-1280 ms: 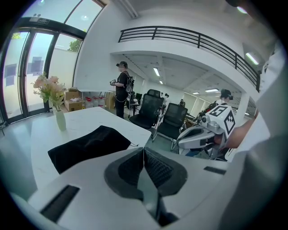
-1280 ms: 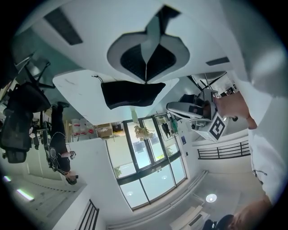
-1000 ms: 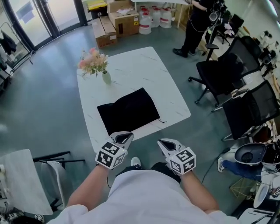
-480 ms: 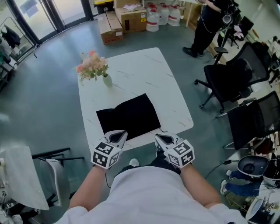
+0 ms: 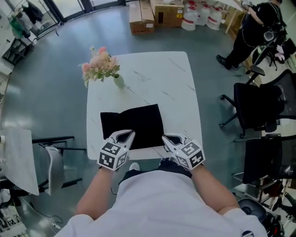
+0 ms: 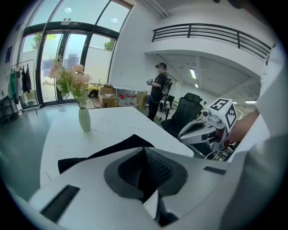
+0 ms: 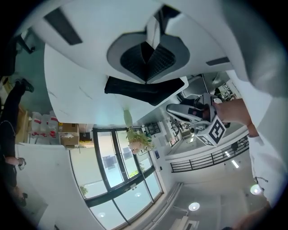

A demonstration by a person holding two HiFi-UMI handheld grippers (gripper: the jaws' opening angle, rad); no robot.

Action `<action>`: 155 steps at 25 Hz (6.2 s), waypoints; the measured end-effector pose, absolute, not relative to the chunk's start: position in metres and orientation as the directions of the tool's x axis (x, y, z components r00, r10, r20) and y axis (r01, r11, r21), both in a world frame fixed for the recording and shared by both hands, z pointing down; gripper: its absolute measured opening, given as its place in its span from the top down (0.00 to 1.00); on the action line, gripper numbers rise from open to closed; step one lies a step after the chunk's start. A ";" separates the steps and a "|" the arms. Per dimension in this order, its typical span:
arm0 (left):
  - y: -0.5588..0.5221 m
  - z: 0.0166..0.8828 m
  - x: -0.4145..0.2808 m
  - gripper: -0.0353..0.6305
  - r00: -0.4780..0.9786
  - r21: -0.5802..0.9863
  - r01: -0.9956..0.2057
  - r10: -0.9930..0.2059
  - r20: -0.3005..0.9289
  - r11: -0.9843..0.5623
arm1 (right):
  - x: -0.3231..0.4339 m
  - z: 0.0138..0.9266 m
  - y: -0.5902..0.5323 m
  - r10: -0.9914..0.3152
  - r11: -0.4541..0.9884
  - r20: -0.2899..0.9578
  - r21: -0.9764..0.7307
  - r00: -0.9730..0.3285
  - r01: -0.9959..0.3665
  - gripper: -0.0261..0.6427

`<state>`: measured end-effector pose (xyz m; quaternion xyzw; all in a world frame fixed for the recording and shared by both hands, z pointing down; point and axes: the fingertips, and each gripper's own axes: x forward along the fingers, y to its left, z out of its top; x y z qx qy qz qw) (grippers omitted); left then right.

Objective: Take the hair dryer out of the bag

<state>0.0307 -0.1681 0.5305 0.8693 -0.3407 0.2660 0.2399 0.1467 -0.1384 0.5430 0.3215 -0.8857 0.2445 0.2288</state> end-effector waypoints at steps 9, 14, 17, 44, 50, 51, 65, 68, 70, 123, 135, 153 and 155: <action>-0.187 0.539 -0.013 0.92 0.415 0.156 -0.885 -0.591 0.692 -0.439 | 0.159 0.569 -0.168 -0.307 0.777 0.584 -0.303 -0.751 -0.552 0.94; -0.179 0.556 -0.024 0.92 0.393 0.130 -0.881 -0.552 0.735 -0.454 | 0.161 0.593 -0.182 -0.306 0.756 0.627 -0.297 -0.716 -0.583 0.94; -0.181 0.568 -0.020 0.92 0.414 0.102 -0.838 -0.502 0.759 -0.537 | 0.160 0.600 -0.188 -0.339 0.710 0.637 -0.310 -0.693 -0.632 0.94; -0.183 0.662 0.067 0.69 0.302 -0.030 -0.172 -0.082 0.950 -0.985 | 0.189 0.595 -0.179 -0.508 0.496 0.636 -0.335 -0.581 -0.801 0.94; -0.180 0.655 0.065 0.73 0.347 0.002 -0.216 -0.075 0.935 -0.976 | 0.190 0.597 -0.177 -0.497 0.502 0.642 -0.336 -0.584 -0.797 0.94; -0.179 0.652 0.063 0.74 0.355 -0.001 -0.222 -0.081 0.931 -0.975 | 0.189 0.597 -0.177 -0.495 0.505 0.641 -0.337 -0.587 -0.795 0.94; -0.169 0.630 0.011 0.89 0.342 -0.058 -0.285 -0.158 0.926 -0.957 | 0.147 0.606 -0.180 -0.402 0.722 0.680 -0.176 -0.613 -0.669 0.93; -0.162 0.627 0.006 0.89 0.351 -0.061 -0.286 -0.164 0.922 -0.956 | 0.126 0.614 -0.182 -0.339 0.827 0.719 -0.080 -0.607 -0.557 0.93; -0.158 0.624 0.004 0.89 0.359 -0.063 -0.292 -0.171 0.918 -0.954 | 0.113 0.617 -0.188 -0.305 0.874 0.732 -0.038 -0.609 -0.484 0.93; -0.121 0.661 -0.156 0.58 0.312 0.122 -0.703 -0.150 0.938 -0.700 | 0.049 0.698 -0.184 -0.199 0.966 0.907 0.117 -0.371 -0.233 0.64; -0.119 0.703 -0.149 0.86 0.240 0.055 -0.775 -0.212 0.947 -0.630 | 0.047 0.697 -0.182 -0.200 0.965 0.915 0.123 -0.351 -0.230 0.64; -0.122 0.686 -0.194 0.91 0.161 -0.027 -0.813 -0.269 0.949 -0.582 | 0.102 0.686 -0.148 -0.195 0.970 0.921 0.129 -0.337 -0.208 0.65; -0.121 0.686 -0.204 0.91 0.141 -0.043 -0.821 -0.276 0.951 -0.570 | 0.103 0.684 -0.148 -0.198 0.970 0.920 0.135 -0.338 -0.202 0.65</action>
